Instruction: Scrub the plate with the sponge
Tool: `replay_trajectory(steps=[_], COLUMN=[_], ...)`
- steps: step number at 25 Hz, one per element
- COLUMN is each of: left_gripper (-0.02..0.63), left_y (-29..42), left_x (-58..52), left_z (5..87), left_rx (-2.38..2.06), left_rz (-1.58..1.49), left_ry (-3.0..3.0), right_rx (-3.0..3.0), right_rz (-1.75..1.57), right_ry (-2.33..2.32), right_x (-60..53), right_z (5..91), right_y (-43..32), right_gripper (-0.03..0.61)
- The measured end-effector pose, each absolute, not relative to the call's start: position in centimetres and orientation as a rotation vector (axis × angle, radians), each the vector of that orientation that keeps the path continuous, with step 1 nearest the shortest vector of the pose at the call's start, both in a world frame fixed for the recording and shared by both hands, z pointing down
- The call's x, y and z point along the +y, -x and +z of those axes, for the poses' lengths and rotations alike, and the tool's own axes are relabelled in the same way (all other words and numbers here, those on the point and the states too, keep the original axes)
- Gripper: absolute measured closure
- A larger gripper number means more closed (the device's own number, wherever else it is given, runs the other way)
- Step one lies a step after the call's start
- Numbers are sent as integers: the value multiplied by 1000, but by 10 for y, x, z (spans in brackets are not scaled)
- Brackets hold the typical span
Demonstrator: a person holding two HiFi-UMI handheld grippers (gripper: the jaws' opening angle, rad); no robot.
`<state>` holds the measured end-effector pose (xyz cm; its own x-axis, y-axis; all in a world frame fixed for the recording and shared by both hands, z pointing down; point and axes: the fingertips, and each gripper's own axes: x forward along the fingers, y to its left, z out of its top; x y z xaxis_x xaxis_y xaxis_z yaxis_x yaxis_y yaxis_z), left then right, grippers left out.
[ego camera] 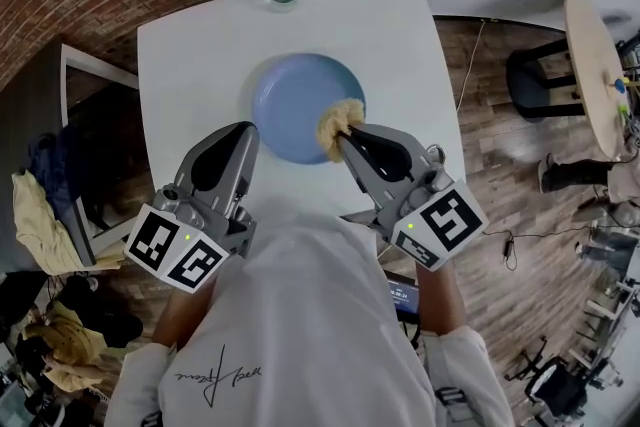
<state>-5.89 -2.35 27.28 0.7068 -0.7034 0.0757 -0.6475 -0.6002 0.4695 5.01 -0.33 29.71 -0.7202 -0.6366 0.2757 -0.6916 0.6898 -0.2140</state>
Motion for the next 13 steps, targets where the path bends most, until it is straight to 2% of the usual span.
replay_trajectory(steps=[13], left_gripper=[595], left_y=[61], left_x=[-21], left_z=[264], left_rx=[-1008], left_rz=[-208], left_ry=[-2410], right_rx=[-2721], right_rz=[466], right_ry=[-1055], right_x=[-3], right_z=[297], right_y=[-48], right_gripper=[551])
